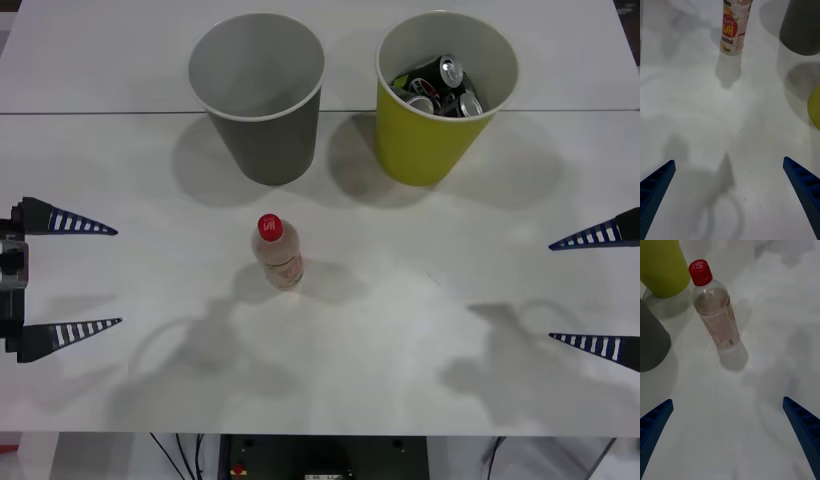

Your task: Put the can into the green bin and the plastic bottle into the gray bin

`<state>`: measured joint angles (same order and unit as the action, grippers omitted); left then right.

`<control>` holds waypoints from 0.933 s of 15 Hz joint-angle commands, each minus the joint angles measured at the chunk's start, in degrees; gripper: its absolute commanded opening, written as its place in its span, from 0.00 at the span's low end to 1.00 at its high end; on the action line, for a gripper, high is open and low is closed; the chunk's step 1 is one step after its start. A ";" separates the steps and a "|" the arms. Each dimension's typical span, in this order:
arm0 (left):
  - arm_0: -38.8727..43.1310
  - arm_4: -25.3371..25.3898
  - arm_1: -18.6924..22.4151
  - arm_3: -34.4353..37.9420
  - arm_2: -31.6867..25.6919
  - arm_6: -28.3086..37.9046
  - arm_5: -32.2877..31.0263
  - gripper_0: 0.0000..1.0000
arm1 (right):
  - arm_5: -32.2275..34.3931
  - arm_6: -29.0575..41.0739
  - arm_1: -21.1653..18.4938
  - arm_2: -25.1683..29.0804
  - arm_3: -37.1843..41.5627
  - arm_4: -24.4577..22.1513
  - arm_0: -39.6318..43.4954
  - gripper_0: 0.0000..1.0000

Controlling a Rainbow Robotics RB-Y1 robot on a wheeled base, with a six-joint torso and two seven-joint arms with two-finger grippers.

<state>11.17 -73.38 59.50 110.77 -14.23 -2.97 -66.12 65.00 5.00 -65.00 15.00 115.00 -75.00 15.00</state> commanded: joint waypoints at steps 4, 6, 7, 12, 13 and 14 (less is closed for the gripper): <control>-6.42 6.15 -5.10 -10.93 6.59 -2.30 -0.07 1.00 | 0.00 0.00 0.00 0.00 0.00 0.00 0.00 1.00; -7.65 6.23 -9.23 -14.00 6.59 -5.82 -0.15 1.00 | 0.00 0.00 0.00 0.00 0.00 0.00 0.00 1.00; -8.01 6.23 -10.99 -15.32 6.59 -7.40 -0.24 1.00 | 0.00 0.00 0.00 0.00 0.00 0.00 0.00 1.00; -8.36 6.15 -16.09 -17.43 8.69 -10.22 0.29 1.00 | 0.00 0.00 0.00 0.00 0.00 0.00 0.00 1.00; -9.24 6.50 -16.96 -18.92 9.84 -11.45 0.20 1.00 | 0.00 0.00 0.00 0.00 0.00 0.00 0.00 1.00; -10.47 7.55 -17.58 -21.38 11.24 -13.91 0.11 1.00 | 0.00 0.00 0.00 0.00 0.00 0.00 0.00 1.00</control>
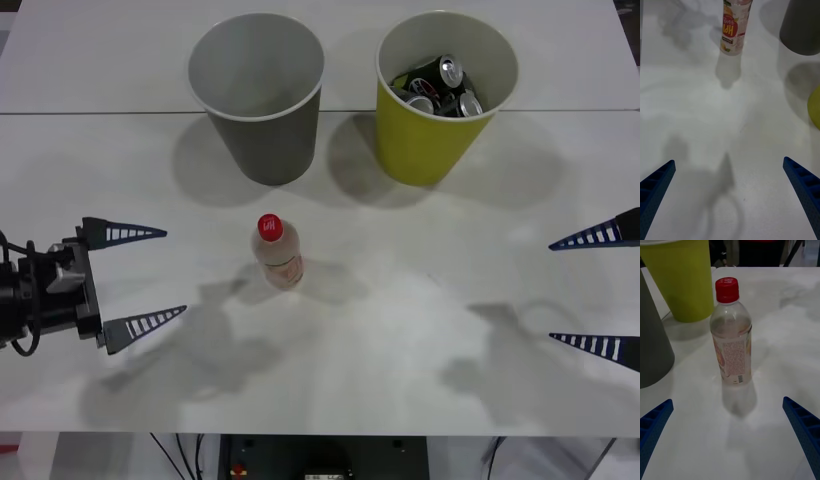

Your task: Put the can into the green bin and the plastic bottle into the gray bin

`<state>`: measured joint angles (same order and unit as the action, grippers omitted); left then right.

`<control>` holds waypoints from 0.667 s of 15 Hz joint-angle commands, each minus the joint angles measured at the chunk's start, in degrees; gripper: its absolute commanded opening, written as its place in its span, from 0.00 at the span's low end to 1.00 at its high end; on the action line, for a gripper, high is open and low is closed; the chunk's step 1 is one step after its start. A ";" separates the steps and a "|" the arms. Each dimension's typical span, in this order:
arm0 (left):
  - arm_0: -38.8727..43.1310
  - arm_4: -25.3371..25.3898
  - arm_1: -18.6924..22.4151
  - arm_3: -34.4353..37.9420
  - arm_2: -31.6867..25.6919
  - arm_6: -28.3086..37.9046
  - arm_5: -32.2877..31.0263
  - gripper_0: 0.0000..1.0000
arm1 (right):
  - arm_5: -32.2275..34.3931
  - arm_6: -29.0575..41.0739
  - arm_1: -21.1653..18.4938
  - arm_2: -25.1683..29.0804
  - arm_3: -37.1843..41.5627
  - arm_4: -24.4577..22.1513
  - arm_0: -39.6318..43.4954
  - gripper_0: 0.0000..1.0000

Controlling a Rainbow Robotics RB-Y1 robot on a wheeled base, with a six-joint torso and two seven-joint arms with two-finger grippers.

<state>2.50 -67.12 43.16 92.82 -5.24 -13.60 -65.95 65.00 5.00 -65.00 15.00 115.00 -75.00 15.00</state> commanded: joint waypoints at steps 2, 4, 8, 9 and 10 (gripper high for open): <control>-5.84 4.55 -1.67 -9.76 6.55 -8.11 -0.41 1.00 | 0.00 0.00 0.00 0.00 0.00 0.00 0.00 1.00; -8.92 6.65 -2.29 -14.86 9.01 -11.45 -0.94 1.00 | 0.00 0.00 0.00 0.00 0.00 0.00 0.00 1.00; -11.20 7.80 -6.95 -19.08 9.45 -13.12 -1.82 1.00 | 0.00 0.00 0.00 0.00 0.00 0.00 0.00 1.00; -11.20 7.71 -8.00 -19.26 9.45 -13.29 -1.73 1.00 | 0.00 0.00 0.00 0.00 0.00 0.00 0.00 1.00; -11.29 7.71 -8.53 -19.26 9.45 -13.38 -1.64 1.00 | 0.00 0.00 0.00 0.00 0.00 0.00 0.00 1.00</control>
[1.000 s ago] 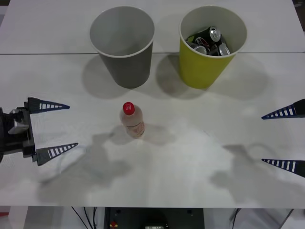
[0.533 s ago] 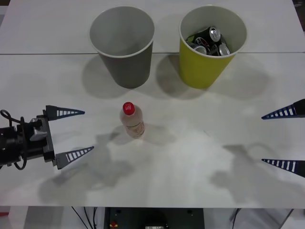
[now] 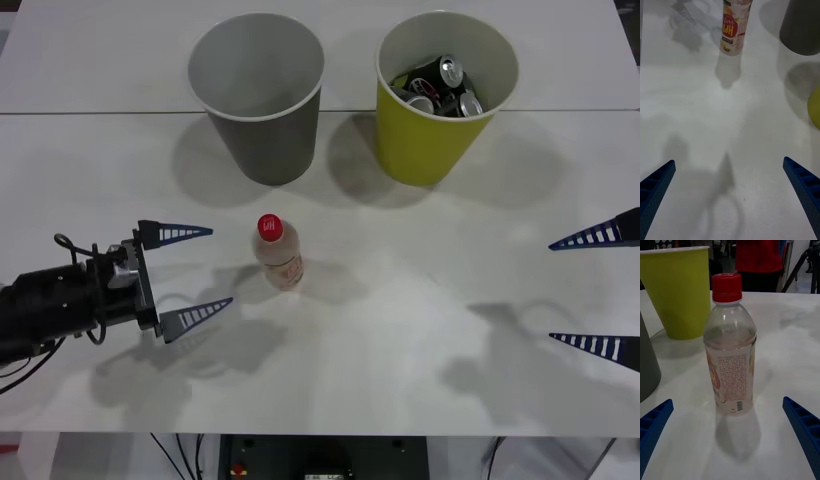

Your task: Put the can into the green bin and the plastic bottle into the gray bin

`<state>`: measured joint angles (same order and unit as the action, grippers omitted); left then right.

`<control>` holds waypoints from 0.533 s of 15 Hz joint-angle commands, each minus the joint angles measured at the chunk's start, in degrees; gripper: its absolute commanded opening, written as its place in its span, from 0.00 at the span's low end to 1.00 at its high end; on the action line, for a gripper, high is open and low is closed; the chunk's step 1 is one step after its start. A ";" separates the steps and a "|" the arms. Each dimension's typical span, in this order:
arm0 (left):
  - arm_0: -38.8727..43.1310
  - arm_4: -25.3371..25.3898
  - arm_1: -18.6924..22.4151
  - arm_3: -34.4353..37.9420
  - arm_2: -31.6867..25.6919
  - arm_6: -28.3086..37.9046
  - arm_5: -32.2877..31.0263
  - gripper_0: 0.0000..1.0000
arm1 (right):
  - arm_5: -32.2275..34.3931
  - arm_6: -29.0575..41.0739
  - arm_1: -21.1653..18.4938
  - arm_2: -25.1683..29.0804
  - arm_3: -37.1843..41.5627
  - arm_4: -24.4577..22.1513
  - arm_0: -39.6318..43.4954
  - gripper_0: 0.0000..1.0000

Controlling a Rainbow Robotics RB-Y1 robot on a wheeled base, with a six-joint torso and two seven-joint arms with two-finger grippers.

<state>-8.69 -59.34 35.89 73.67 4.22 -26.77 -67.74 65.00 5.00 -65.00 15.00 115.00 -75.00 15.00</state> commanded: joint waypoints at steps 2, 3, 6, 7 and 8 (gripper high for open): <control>-0.62 -1.31 -2.67 -0.11 -0.01 -0.39 0.24 1.00 | 0.00 0.00 0.00 0.00 0.00 0.00 0.00 1.00; -0.80 -1.48 -3.37 -0.11 -0.01 -0.39 0.33 1.00 | 0.00 0.00 0.00 0.00 0.00 0.00 0.00 1.00; -1.68 -3.77 -5.57 -0.37 -0.09 0.05 1.12 1.00 | 0.00 0.00 0.00 0.00 0.00 0.00 0.00 1.00; -2.20 -4.03 -6.36 -1.16 -0.01 0.05 1.12 1.00 | 0.00 0.00 0.00 0.00 0.00 0.00 0.00 1.00; -2.91 -4.03 -7.24 -2.57 -0.01 -0.39 1.04 1.00 | 0.00 0.00 0.00 0.00 0.00 0.00 0.00 1.00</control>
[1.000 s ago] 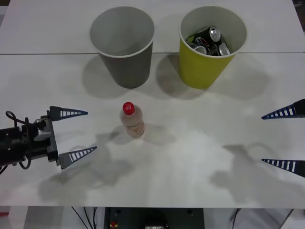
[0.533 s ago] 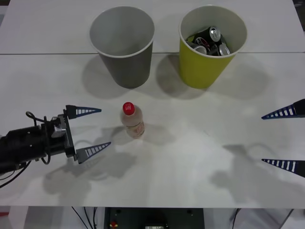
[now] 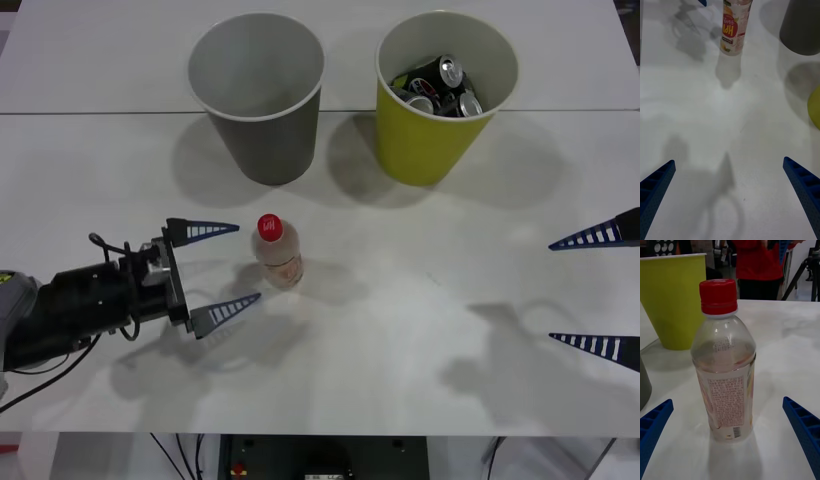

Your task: Put the can into the green bin and the plastic bottle into the gray bin

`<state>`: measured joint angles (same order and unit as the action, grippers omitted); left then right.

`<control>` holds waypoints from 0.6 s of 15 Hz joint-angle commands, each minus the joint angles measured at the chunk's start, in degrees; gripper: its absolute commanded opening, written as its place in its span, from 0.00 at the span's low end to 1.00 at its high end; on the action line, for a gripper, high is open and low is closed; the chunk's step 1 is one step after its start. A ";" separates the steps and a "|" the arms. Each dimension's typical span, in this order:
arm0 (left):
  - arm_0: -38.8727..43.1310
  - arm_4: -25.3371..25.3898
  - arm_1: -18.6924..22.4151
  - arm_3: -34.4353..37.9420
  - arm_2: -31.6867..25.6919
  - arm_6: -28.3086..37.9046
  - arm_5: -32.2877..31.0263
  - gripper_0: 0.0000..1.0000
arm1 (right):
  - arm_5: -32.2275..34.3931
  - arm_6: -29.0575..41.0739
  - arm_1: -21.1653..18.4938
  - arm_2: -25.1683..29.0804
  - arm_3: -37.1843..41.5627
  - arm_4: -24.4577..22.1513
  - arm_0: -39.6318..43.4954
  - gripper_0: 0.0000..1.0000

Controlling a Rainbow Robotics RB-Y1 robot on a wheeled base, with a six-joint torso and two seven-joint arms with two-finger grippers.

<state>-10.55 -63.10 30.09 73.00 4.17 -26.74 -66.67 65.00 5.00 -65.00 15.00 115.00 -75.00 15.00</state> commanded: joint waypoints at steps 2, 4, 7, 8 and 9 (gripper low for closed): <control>-2.63 -0.45 -3.28 -4.71 0.04 -1.12 -0.47 1.00 | 0.00 0.00 0.00 0.00 0.00 0.00 0.00 1.00; -3.60 -2.21 -4.60 -5.15 0.04 -1.30 -0.47 1.00 | 0.00 0.00 0.00 0.00 0.00 0.00 0.00 1.00; -4.39 -4.23 -6.79 -5.15 0.04 -0.95 0.67 1.00 | 0.00 0.00 0.00 0.00 0.00 0.00 0.00 1.00; -4.56 -4.84 -7.59 -5.15 0.04 -0.95 1.11 1.00 | 0.00 0.00 0.00 0.00 0.00 0.00 0.00 1.00; -4.74 -5.54 -8.20 -5.15 0.04 -0.86 1.37 1.00 | 0.00 0.00 0.00 0.00 0.00 0.00 0.00 1.00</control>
<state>-15.16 -68.12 22.35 67.84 4.22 -27.67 -65.55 65.00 5.00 -65.00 15.00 115.00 -75.00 15.00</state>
